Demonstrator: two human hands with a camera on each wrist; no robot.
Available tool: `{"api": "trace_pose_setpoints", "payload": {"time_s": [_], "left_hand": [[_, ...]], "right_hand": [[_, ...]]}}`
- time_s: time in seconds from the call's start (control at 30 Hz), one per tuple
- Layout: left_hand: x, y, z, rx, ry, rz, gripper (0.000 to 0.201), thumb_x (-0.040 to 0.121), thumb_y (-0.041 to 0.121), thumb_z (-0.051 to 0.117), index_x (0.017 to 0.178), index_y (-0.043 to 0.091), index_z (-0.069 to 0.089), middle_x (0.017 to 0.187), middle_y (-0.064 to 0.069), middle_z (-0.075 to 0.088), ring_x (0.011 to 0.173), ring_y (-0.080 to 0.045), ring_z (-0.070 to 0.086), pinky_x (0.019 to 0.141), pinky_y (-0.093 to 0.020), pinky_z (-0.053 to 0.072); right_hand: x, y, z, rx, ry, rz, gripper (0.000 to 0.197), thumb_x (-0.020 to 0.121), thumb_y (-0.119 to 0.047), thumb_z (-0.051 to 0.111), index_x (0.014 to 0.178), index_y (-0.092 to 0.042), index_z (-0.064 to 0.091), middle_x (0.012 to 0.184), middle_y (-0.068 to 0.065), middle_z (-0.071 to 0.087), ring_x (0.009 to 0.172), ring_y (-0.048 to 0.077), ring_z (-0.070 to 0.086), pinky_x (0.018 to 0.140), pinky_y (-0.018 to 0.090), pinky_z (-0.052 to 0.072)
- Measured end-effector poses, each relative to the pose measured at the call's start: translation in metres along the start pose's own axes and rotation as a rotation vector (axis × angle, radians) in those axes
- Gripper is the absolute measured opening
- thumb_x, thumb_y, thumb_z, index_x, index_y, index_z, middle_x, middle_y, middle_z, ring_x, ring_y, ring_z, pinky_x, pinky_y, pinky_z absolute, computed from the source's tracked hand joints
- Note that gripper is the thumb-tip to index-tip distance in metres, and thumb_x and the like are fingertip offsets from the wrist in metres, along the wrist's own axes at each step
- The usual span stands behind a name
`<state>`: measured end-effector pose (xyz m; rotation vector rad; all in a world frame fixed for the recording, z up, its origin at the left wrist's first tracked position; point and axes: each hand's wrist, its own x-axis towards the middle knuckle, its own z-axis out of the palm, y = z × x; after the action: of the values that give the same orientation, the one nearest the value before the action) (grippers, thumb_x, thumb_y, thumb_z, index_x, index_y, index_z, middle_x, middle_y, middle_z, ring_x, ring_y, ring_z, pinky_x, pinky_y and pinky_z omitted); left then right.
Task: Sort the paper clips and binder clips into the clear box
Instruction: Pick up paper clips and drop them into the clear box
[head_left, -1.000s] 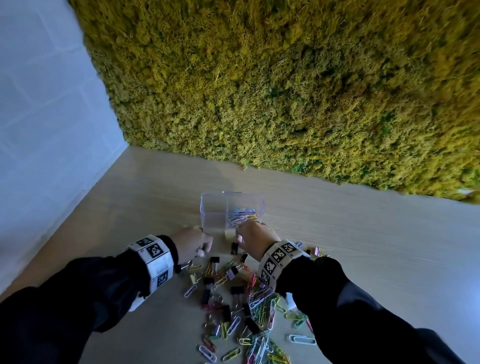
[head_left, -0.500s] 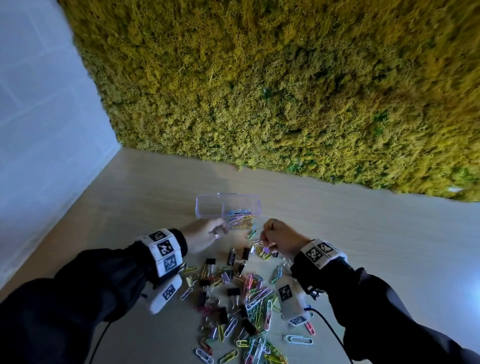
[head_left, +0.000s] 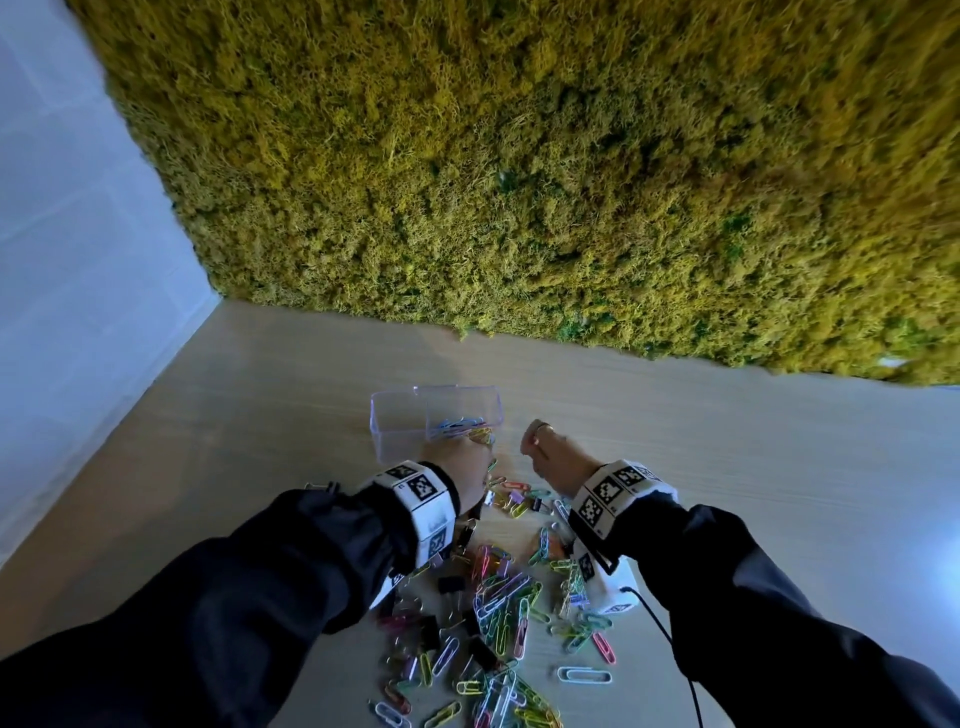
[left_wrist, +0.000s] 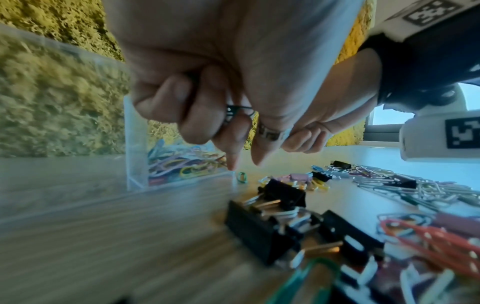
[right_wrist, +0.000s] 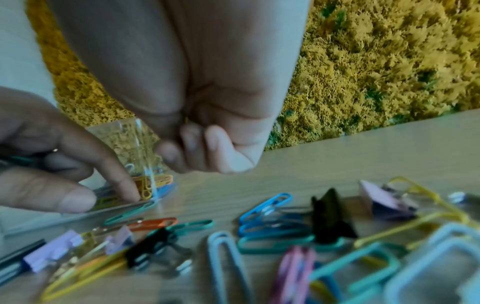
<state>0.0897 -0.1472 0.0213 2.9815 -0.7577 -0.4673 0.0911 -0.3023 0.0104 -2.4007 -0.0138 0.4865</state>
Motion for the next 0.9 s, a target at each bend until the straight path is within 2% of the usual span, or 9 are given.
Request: {"api": "trace_pose_setpoints", "payload": {"time_s": [0.1,0.17,0.23,0.3,0.4,0.57,0.63,0.77,0.9], "left_hand": [[0.005,0.009,0.0,0.077,0.015,-0.022,0.029,0.091,0.028,0.045,0.103,0.007,0.061,0.105,-0.013,0.066,0.104,-0.029,0.059,0.086,-0.039,0.046],[0.006,0.014,0.0,0.088,-0.014,-0.043,0.03,0.09,0.03,0.049,0.103,0.006,0.06,0.107,-0.012,0.066,0.108,-0.029,0.057,0.093,-0.045,0.042],[0.009,0.016,0.0,0.083,-0.045,-0.059,0.032,0.088,0.032,0.054,0.106,0.005,0.059,0.111,-0.013,0.064,0.113,-0.029,0.055,0.095,-0.046,0.04],[0.012,0.015,0.0,0.062,-0.08,-0.064,0.034,0.087,0.033,0.057,0.106,0.005,0.061,0.112,-0.013,0.064,0.114,-0.028,0.055,0.094,-0.044,0.04],[0.018,0.009,0.005,-0.038,-0.108,-0.056,0.028,0.089,0.03,0.055,0.1,0.005,0.061,0.106,-0.012,0.065,0.108,-0.028,0.057,0.086,-0.037,0.042],[0.02,0.008,0.01,-0.047,-0.056,-0.056,0.022,0.088,0.021,0.053,0.101,0.006,0.062,0.107,-0.012,0.065,0.106,-0.027,0.058,0.094,-0.04,0.045],[0.02,0.012,0.01,-0.012,-0.03,-0.053,0.02,0.088,0.011,0.049,0.101,0.007,0.064,0.109,-0.013,0.065,0.106,-0.028,0.059,0.092,-0.04,0.047],[0.018,0.016,0.009,0.131,-0.073,0.004,0.022,0.092,0.009,0.044,0.106,0.001,0.059,0.116,-0.016,0.058,0.108,-0.032,0.056,0.089,-0.042,0.049],[0.012,0.019,0.009,0.13,-0.037,0.105,0.026,0.091,-0.002,0.031,0.107,-0.001,0.051,0.109,-0.019,0.061,0.1,-0.031,0.059,0.084,-0.038,0.046]], "right_hand": [[-0.004,0.01,0.0,-0.208,-0.098,-0.026,0.007,0.092,-0.019,0.048,0.088,-0.016,0.054,0.076,0.002,0.057,0.073,0.018,0.05,0.067,0.027,0.037],[-0.006,0.016,0.001,-0.236,-0.135,-0.016,0.019,0.084,-0.033,0.062,0.091,-0.017,0.057,0.081,-0.001,0.061,0.077,0.016,0.05,0.069,0.025,0.035],[-0.005,0.016,0.002,-0.252,-0.093,-0.002,0.031,0.082,-0.037,0.063,0.096,-0.009,0.06,0.075,-0.003,0.058,0.08,0.018,0.051,0.068,0.025,0.033],[-0.001,0.016,0.005,-0.268,-0.056,0.011,0.034,0.086,-0.036,0.058,0.099,-0.005,0.06,0.087,0.005,0.064,0.088,0.024,0.057,0.07,0.024,0.034],[0.001,0.013,0.005,-0.26,-0.044,0.014,0.026,0.086,-0.033,0.059,0.095,-0.009,0.061,0.108,0.014,0.064,0.099,0.026,0.059,0.072,0.023,0.035],[0.003,0.008,0.001,-0.256,-0.107,-0.006,0.026,0.083,-0.027,0.064,0.098,-0.006,0.065,0.108,0.012,0.067,0.085,0.017,0.054,0.071,0.021,0.034],[0.002,0.006,0.002,-0.271,-0.143,-0.011,0.026,0.082,-0.026,0.065,0.099,-0.006,0.066,0.108,0.012,0.068,0.092,0.022,0.06,0.072,0.02,0.035],[-0.001,0.009,0.009,-0.259,-0.086,0.003,0.023,0.087,-0.019,0.053,0.099,-0.002,0.064,0.103,0.015,0.069,0.099,0.026,0.063,0.078,0.026,0.046],[-0.001,0.007,0.009,-0.316,-0.111,0.005,0.027,0.082,-0.022,0.065,0.102,-0.004,0.063,0.11,0.012,0.066,0.104,0.024,0.06,0.081,0.023,0.043]]}}
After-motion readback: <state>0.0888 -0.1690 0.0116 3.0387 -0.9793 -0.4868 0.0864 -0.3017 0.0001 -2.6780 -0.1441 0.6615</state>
